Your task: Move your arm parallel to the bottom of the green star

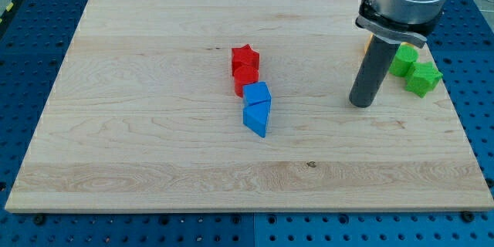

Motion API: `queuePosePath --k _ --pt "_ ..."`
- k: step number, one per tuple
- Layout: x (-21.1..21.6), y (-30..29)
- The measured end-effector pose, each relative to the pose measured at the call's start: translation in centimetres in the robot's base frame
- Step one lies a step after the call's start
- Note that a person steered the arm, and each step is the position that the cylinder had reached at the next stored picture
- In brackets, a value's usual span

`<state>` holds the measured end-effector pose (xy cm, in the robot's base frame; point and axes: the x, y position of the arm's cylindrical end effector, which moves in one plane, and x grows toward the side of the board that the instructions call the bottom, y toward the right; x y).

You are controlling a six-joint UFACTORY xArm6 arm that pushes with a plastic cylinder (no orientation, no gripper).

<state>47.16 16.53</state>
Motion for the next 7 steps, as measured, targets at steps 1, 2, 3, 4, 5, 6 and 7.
queuePosePath --k 1,2,3,4,5,6,7 --pt "0.0 1.8" --pt "0.3 2.5" --pt "3.5 2.5" --pt "4.0 2.8" --pt "4.0 4.3" --pt "4.0 6.0" --pt "4.0 7.8"
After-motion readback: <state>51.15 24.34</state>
